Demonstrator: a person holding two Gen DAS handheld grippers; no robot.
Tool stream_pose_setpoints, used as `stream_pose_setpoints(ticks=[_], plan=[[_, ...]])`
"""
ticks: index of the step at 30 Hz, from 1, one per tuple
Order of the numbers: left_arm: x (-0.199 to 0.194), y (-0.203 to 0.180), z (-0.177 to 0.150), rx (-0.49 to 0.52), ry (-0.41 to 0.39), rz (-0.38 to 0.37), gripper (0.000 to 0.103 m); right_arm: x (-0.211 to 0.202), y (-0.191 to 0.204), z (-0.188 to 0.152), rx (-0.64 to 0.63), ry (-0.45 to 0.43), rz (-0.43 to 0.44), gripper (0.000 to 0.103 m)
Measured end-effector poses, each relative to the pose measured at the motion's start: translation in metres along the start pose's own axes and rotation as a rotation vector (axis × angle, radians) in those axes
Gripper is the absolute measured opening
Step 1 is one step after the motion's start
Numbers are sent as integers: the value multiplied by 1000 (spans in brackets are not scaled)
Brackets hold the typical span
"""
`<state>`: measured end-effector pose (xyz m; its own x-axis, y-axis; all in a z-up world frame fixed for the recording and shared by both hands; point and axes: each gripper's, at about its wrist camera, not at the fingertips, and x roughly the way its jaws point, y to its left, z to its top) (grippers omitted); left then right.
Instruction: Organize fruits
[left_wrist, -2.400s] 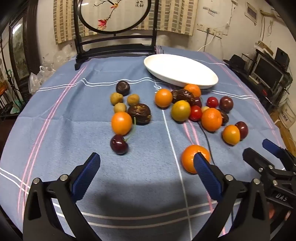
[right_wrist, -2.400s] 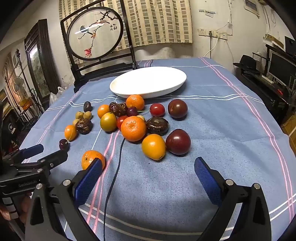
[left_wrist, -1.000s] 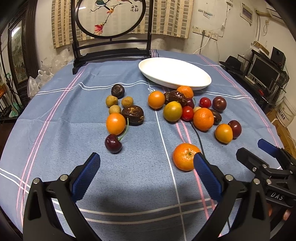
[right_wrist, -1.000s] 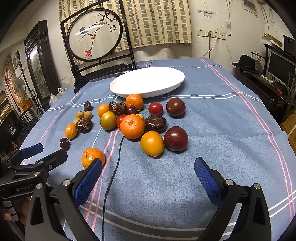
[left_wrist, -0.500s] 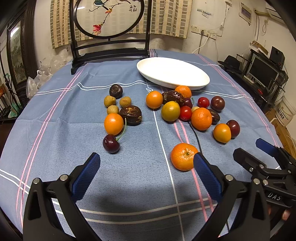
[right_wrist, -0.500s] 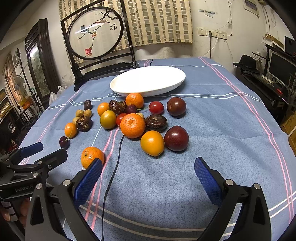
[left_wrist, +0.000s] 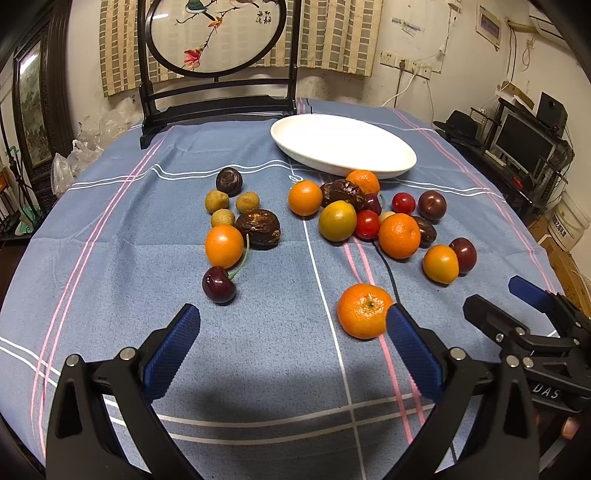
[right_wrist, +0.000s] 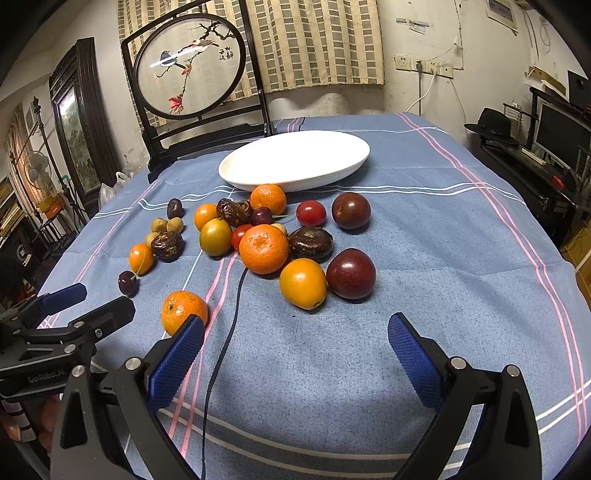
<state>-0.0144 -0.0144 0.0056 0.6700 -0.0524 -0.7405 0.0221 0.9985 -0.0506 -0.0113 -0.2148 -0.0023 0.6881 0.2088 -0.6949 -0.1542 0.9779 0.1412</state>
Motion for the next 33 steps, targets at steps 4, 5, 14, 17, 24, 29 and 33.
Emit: stream_pose_setpoints(ticks=[4,5,14,17,24,29,33], plan=[[0,0,0,1,0,0,99,0,0,0,1,3,0,100],[0,0,0,1,0,0,99,0,-1,-1,1,2,0,100],[1,-3,-3,5,1,4,99,0,-1,0,3,3,2,100],[1,-4,-4,7,2,4,99,0,-2,0,3,2,1,100],[1,-6,-5,10,6,5,99,-1,-4,-2,7,1,1,100],[1,-7,-5,14,10,7,99,0,-4,-1,7,1,3,100],[1,-7,-5,16,11,7,99,-1,-4,-1,7,0,3,100]])
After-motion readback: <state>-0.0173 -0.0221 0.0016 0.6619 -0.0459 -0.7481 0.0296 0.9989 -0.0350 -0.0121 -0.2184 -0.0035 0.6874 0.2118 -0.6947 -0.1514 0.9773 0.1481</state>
